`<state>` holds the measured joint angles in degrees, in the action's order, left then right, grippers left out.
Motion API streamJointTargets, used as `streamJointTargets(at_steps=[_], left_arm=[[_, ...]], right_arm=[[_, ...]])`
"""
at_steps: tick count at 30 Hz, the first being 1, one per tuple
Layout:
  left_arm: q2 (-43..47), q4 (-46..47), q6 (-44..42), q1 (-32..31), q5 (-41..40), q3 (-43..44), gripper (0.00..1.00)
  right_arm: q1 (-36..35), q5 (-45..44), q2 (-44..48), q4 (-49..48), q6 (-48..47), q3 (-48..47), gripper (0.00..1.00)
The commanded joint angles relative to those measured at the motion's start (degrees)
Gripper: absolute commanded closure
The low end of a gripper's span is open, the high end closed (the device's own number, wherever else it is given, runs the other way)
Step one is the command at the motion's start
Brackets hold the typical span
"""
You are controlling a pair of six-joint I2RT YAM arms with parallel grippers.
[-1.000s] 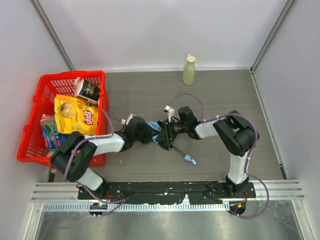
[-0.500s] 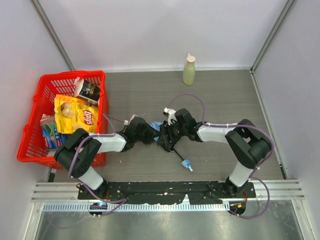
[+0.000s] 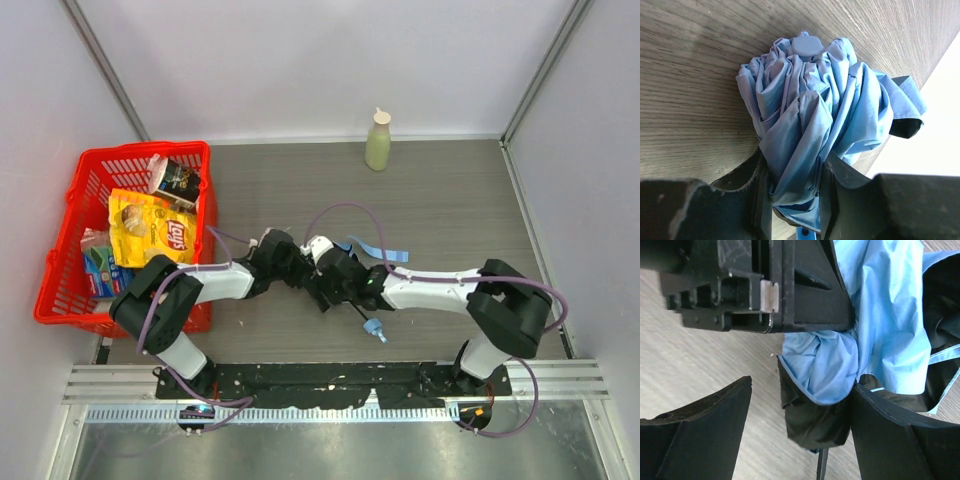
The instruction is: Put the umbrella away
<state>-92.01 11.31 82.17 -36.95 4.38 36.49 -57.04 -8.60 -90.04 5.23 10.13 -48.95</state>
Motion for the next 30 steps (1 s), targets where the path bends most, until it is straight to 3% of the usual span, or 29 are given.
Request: streamJointTargets(at_steps=[1, 4, 6, 9, 12, 15, 17, 21, 22, 23, 24, 30], left_arm=[[-4.49, -17.64, -1.58, 0.3, -2.19, -2.3, 1.0], [-5.02, -17.9, -1.4, 0.21, -1.13, -2.12, 1.0], [-4.85, -17.9, -1.05, 0.3, -0.96, -2.48, 1.0], [-4.41, -18.08, -1.31, 0.21, -1.48, -2.21, 1.0], [-3.1, -18.08, -3.32, 0.21, -2.71, -1.42, 0.96], [-1.08, -16.94, -4.82, 0.3, -3.94, -0.98, 0.63], [0.24, -16.32, -5.79, 0.38, -3.94, -0.81, 0.49], [1.65, -17.72, -7.81, 0.56, -6.58, 1.47, 0.34], [1.74, -18.16, -8.08, 0.56, -6.58, 1.91, 0.23], [1.92, -17.99, -8.43, 0.82, -6.32, 2.09, 0.06], [2.18, -17.82, -8.43, 1.09, -6.4, 2.09, 0.0], [1.66, -18.77, -9.22, 2.32, -6.31, 4.2, 0.0]], right_arm=[[-2.73, -15.37, -5.39, -4.88, -3.89, -1.33, 0.21], [-2.82, -21.45, -9.79, -7.43, -3.63, -1.33, 0.23], [-2.82, -21.2, -11.55, -9.18, -4.07, -0.98, 0.32], [-1.86, -15.76, -12.61, -10.42, -3.89, 1.13, 0.7], [-0.54, -5.41, -11.66, -12.25, -2.84, 4.72, 0.99], [2.53, 4.62, -10.95, -13.84, -1.17, 7.28, 0.99], [4.38, 11.55, -10.77, -14.55, -0.9, 8.43, 0.99], [8.33, 21.07, -9.9, -17.8, 1.12, 11.15, 0.99], [9.65, 23.52, -9.89, -18.59, 1.55, 11.68, 0.99], [10.01, 24.5, -10.07, -18.86, 1.82, 11.86, 0.99], [10.88, 25.9, -10.15, -19.03, 2.0, 12.03, 0.99], [13.35, 32.5, -11.65, -21.14, 3.4, 12.65, 0.99]])
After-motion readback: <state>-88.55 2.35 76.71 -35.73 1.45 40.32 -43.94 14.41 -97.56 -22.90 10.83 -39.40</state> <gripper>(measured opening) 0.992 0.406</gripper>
